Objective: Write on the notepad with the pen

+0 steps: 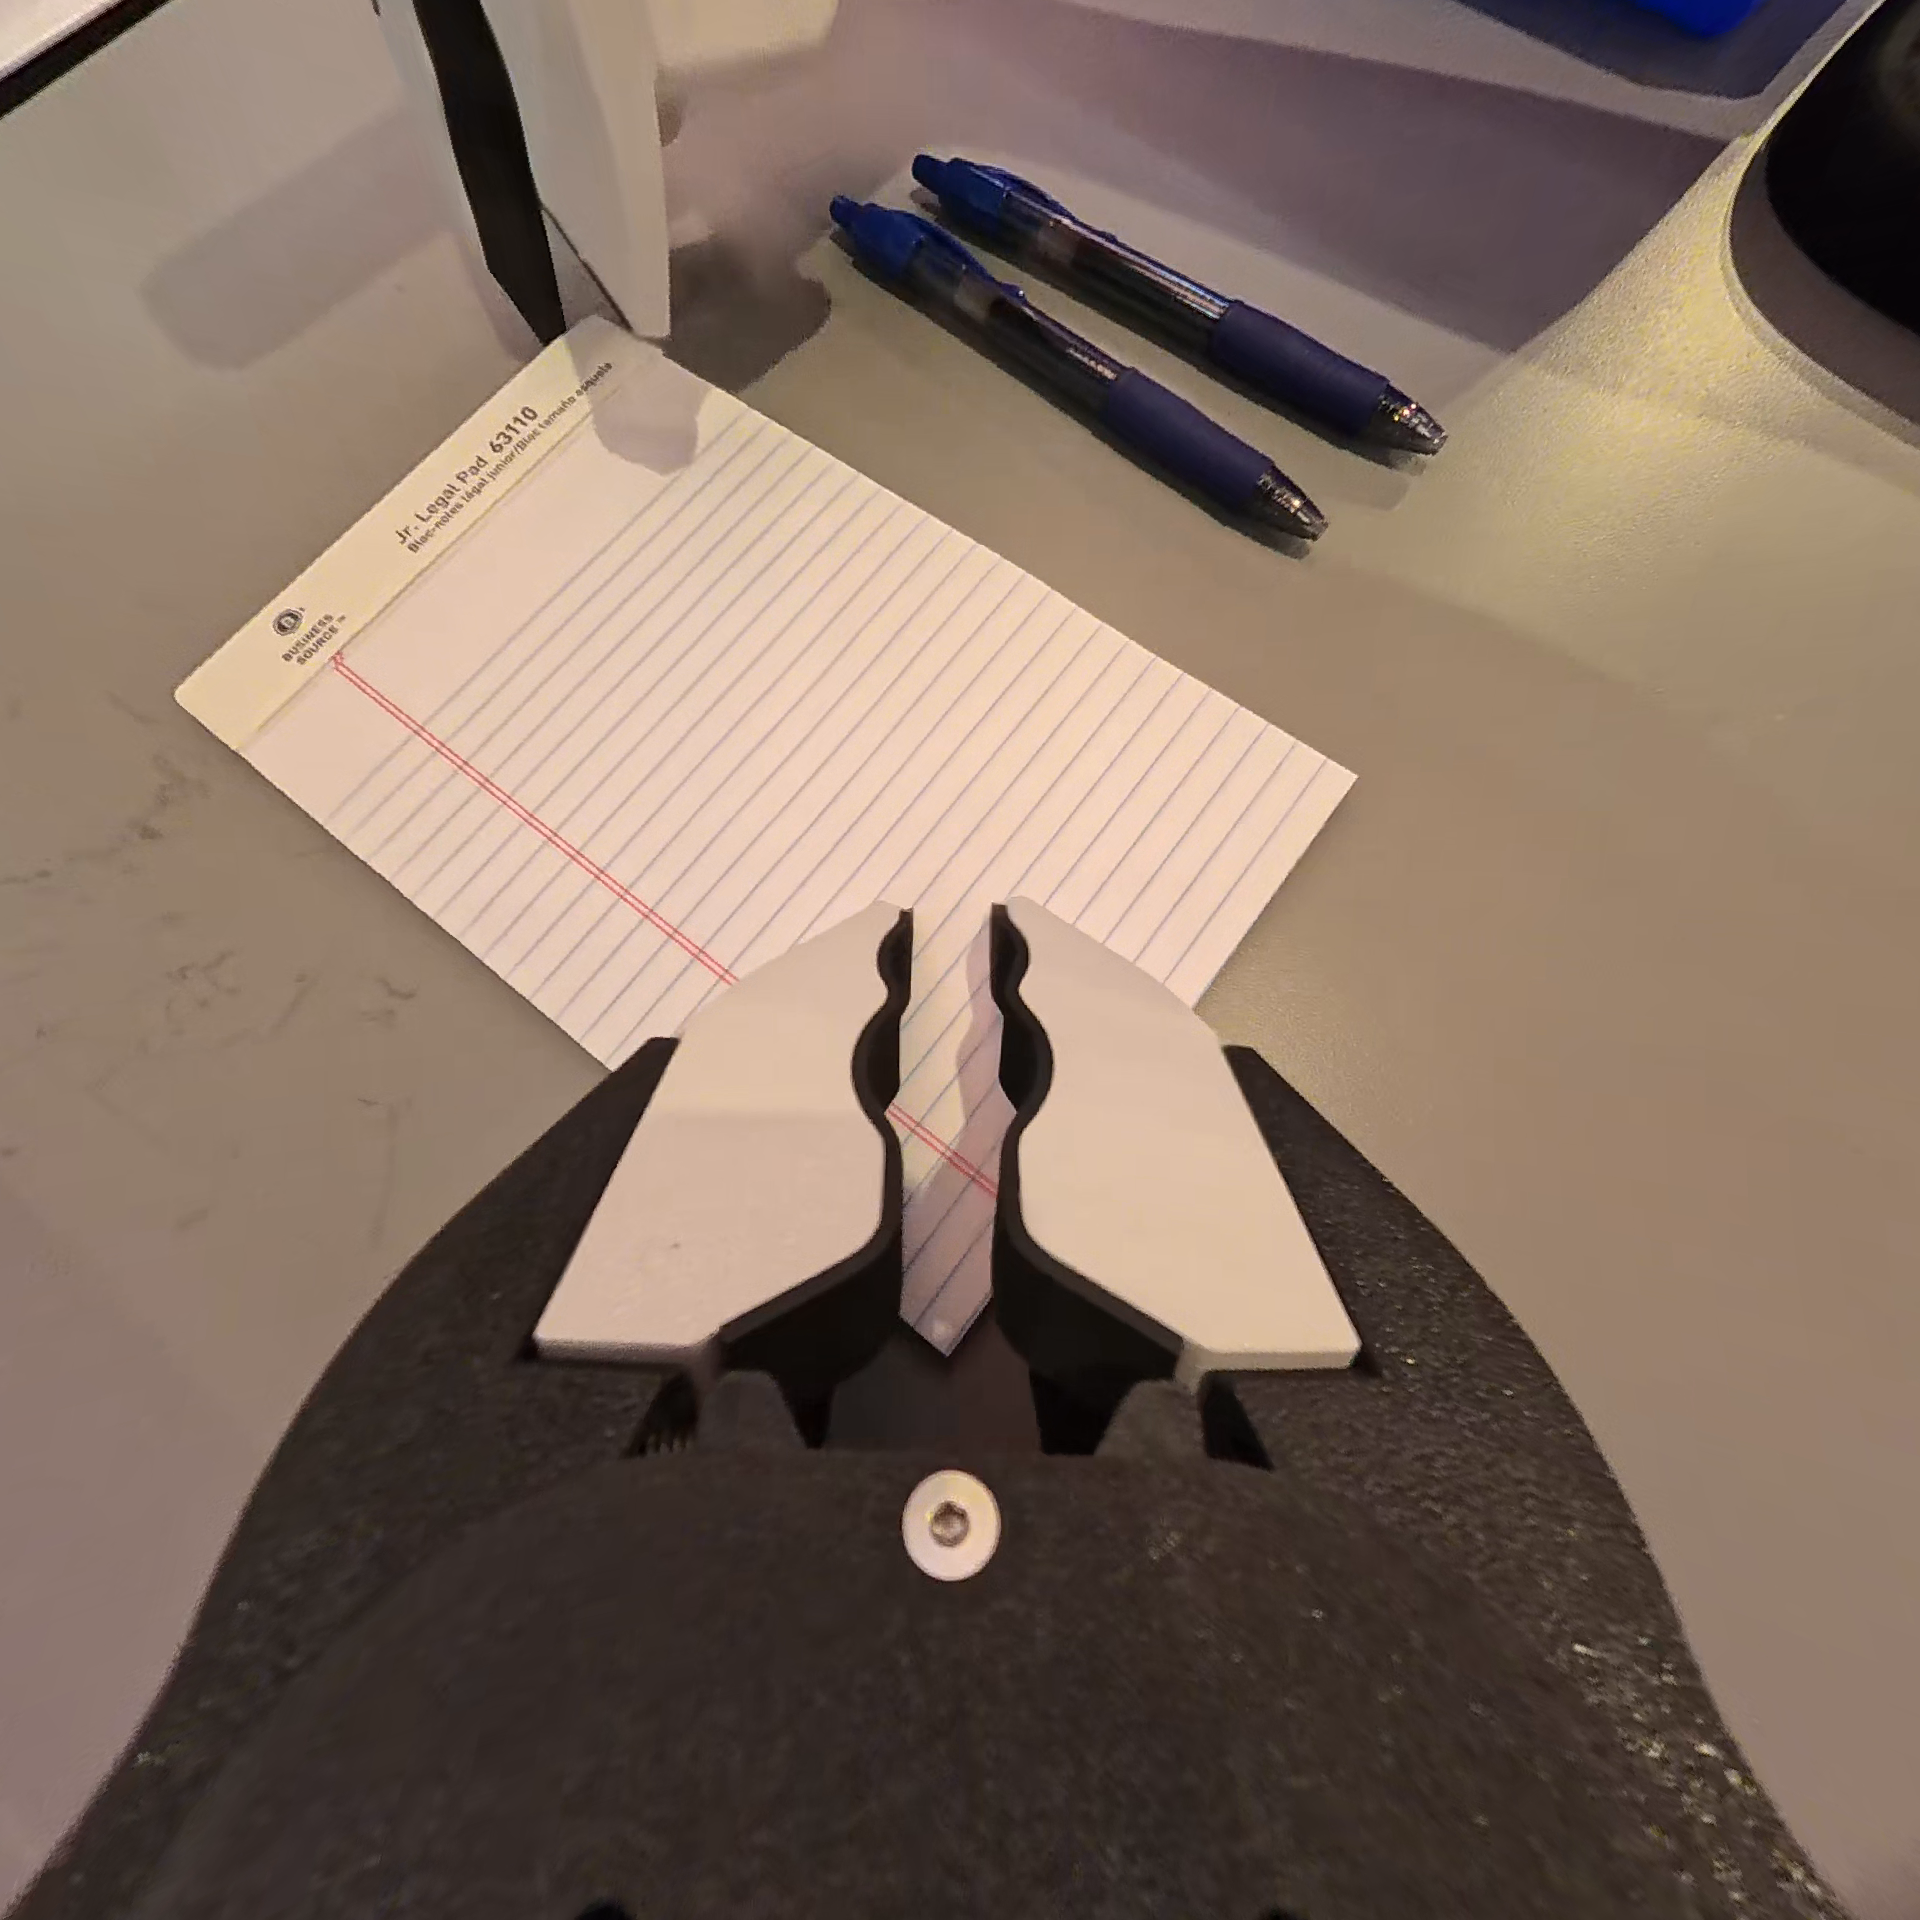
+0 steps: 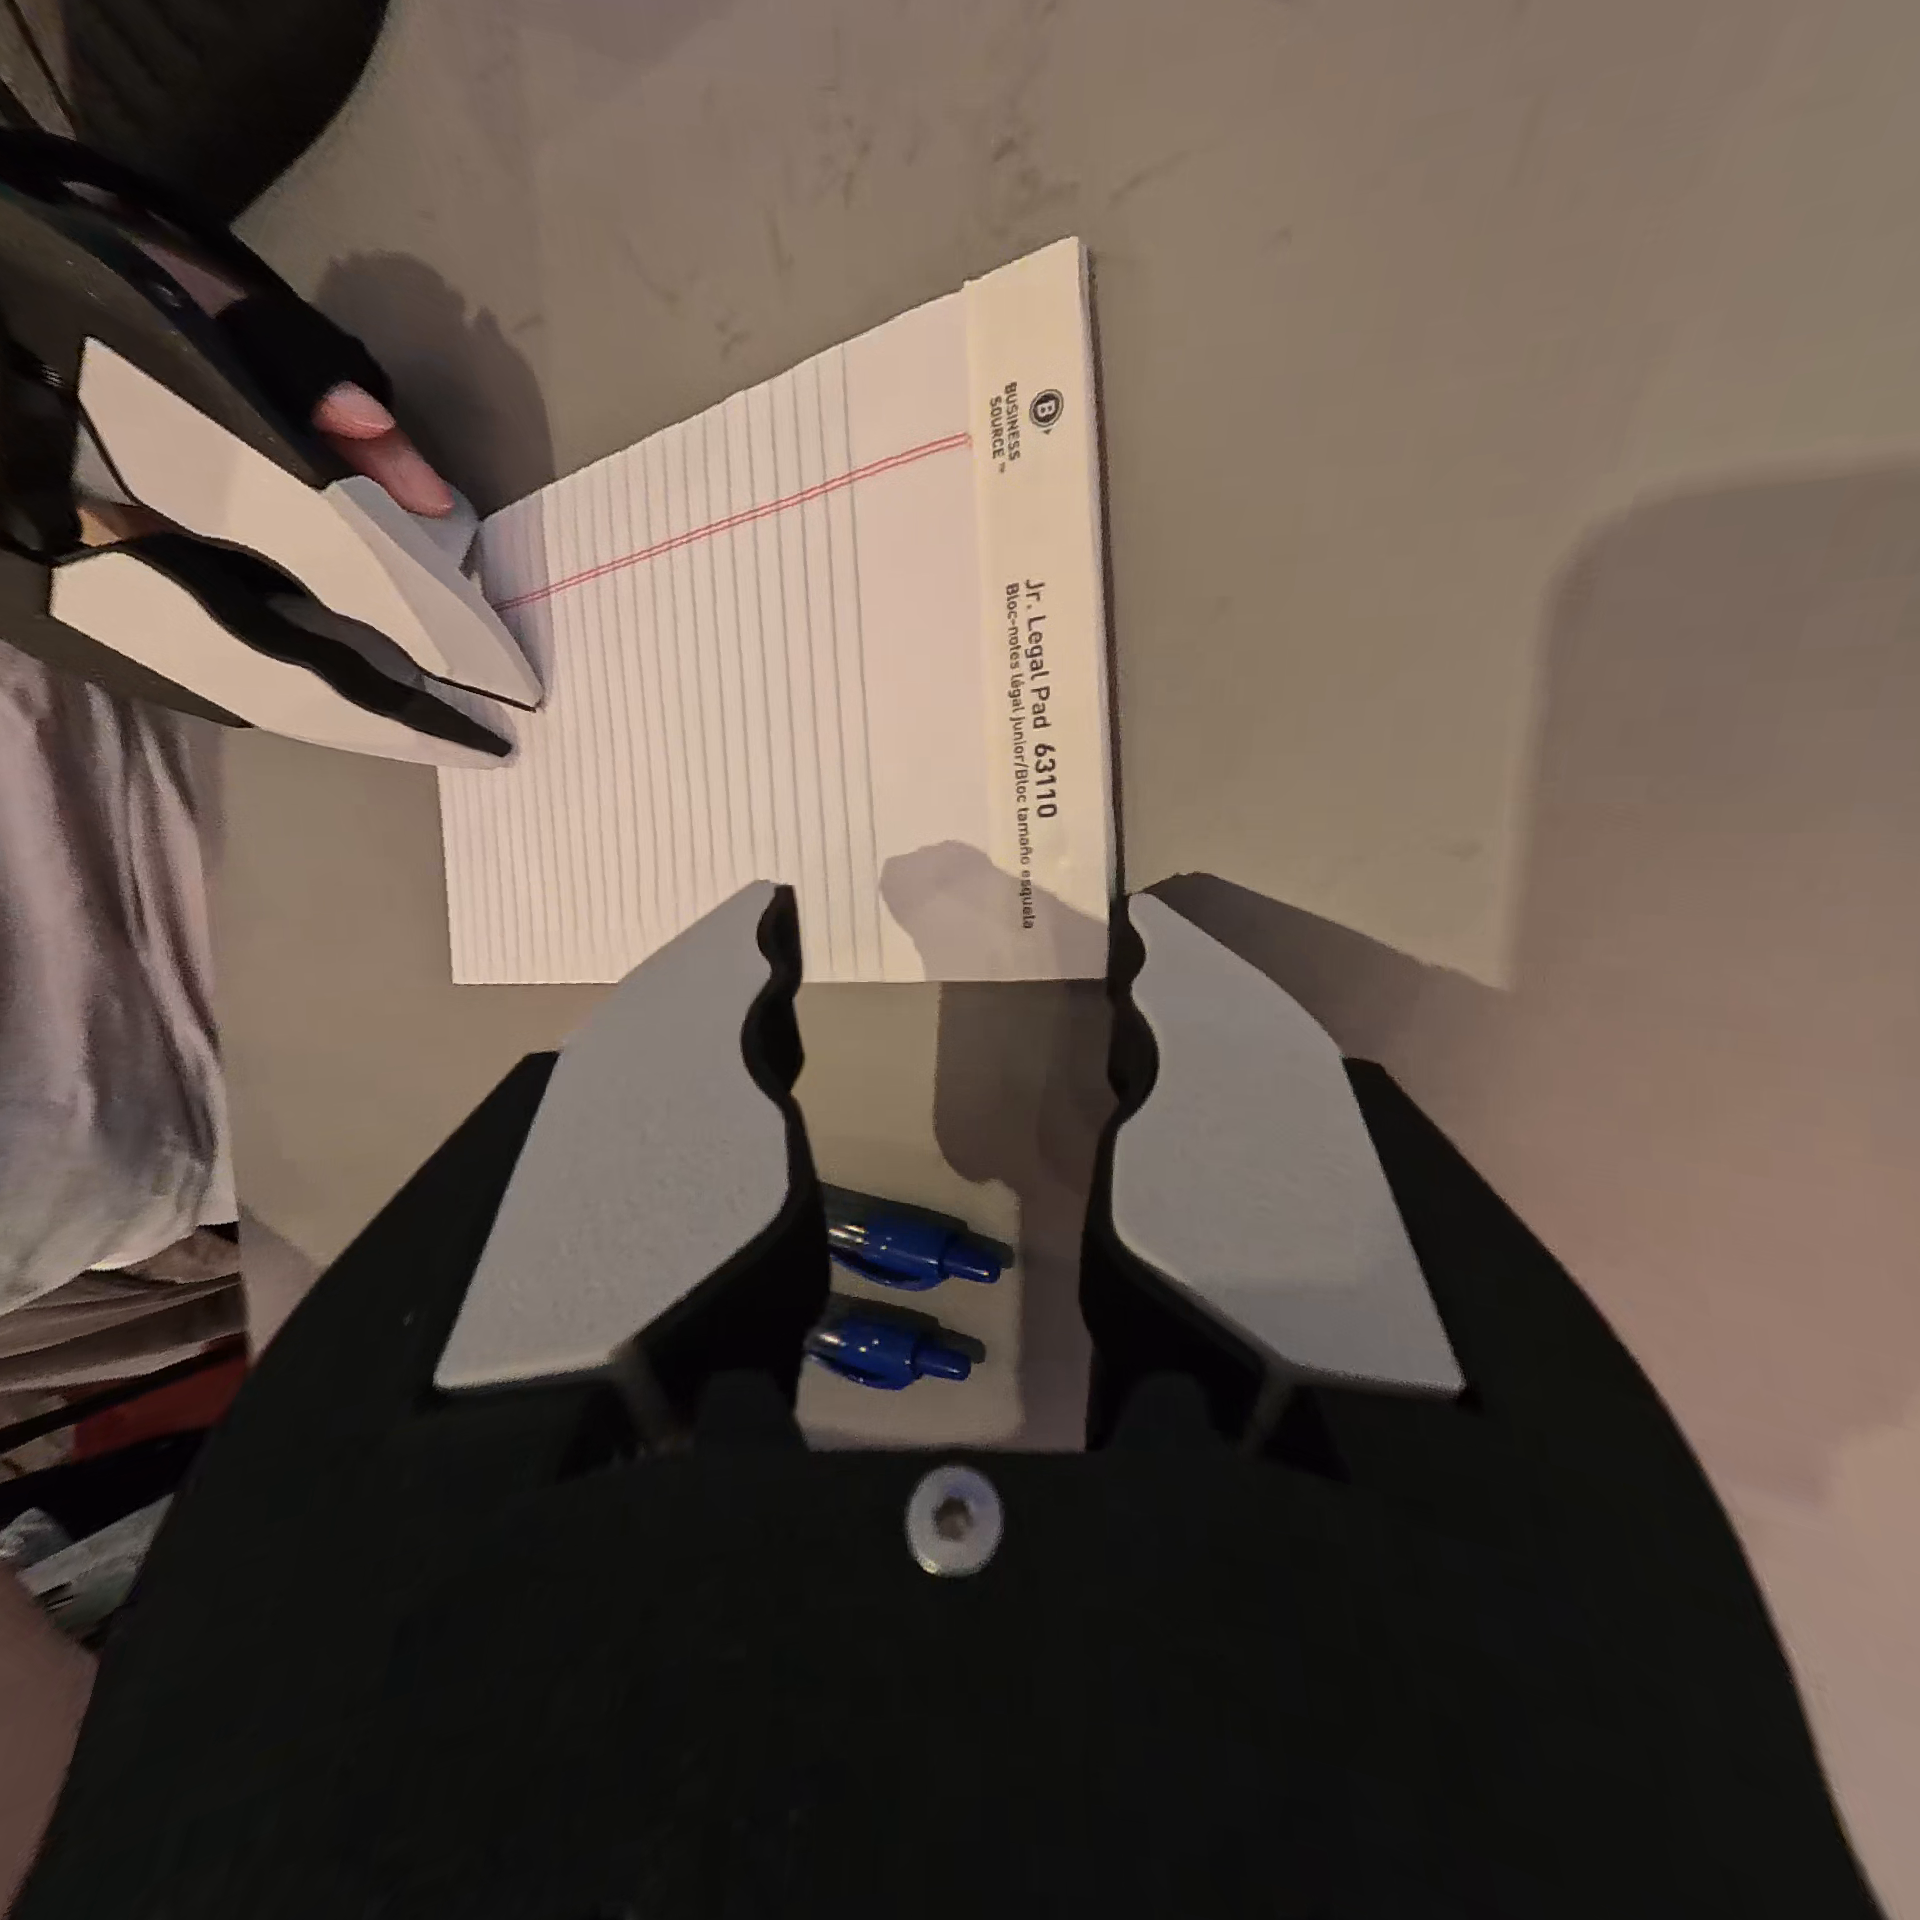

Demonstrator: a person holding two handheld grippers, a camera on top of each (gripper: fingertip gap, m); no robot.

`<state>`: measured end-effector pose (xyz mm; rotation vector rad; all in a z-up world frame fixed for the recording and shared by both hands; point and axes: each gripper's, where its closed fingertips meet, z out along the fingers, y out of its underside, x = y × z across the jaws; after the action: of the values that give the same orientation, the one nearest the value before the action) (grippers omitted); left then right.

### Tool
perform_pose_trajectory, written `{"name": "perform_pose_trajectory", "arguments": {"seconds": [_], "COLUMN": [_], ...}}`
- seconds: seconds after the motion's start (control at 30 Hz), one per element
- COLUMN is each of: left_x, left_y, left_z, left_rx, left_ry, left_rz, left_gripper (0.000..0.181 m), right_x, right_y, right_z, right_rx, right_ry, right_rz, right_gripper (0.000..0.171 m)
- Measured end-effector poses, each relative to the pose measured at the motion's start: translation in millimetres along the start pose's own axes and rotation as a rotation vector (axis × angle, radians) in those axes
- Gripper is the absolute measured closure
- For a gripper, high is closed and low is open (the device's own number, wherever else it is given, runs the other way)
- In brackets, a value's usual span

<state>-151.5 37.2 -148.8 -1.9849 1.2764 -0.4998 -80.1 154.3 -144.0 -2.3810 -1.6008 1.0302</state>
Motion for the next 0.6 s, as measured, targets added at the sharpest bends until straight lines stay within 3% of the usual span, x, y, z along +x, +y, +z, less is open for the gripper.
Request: {"name": "perform_pose_trajectory", "arguments": {"seconds": [0.17, 0.6], "left_x": [1.2, 3.6], "left_y": [0.4, 0.5], "left_z": [-0.2, -0.7], "left_rx": [-0.003, 0.0], "left_ry": [0.003, 0.009], "left_rz": [0.01, 0.016], "left_gripper": [0.172, 0.173], "right_x": [-4.6, -10.2], "right_y": [3.3, -2.4], "right_z": [-3.7, -19.5], "right_rx": [-0.02, 0.127], "right_ry": [-0.09, -0.243], "right_rz": [0.124, 0.336], "right_gripper": [0.116, 0.124]}}
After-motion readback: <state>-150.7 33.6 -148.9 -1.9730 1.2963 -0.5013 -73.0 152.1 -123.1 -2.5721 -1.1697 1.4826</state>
